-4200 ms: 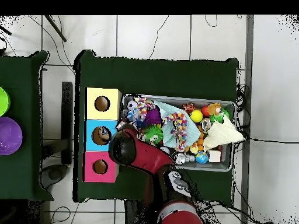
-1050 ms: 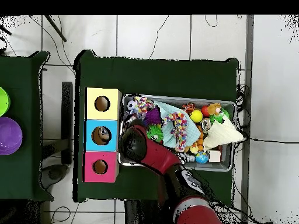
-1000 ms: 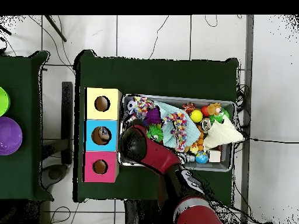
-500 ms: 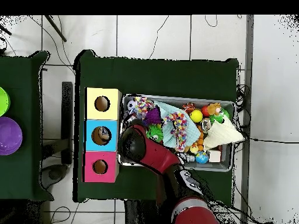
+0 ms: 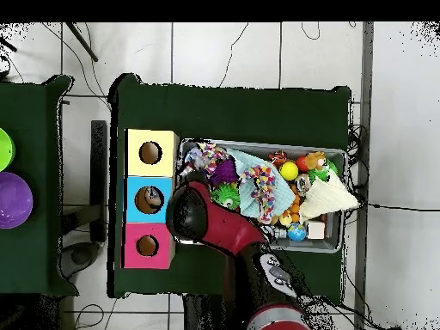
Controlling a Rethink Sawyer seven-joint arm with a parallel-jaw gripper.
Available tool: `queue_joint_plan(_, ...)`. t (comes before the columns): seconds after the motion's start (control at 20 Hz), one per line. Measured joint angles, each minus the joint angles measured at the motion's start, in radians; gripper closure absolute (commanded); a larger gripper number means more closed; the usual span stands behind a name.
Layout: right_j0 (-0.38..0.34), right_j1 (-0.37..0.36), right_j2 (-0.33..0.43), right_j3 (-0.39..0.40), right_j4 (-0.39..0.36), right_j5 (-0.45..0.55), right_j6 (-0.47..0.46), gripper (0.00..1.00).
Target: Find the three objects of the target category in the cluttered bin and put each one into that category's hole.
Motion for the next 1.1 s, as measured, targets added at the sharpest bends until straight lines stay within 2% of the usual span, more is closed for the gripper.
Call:
queue_joint_plan(0.65, 0.124, -0.114, -0.104, 0.016, -0.007, 0.001, 0.000, 1.00)
queue_joint_plan(1.1, 0.160, -0.129, -0.130, 0.019, -0.007, 0.000, 0.000, 1.00)
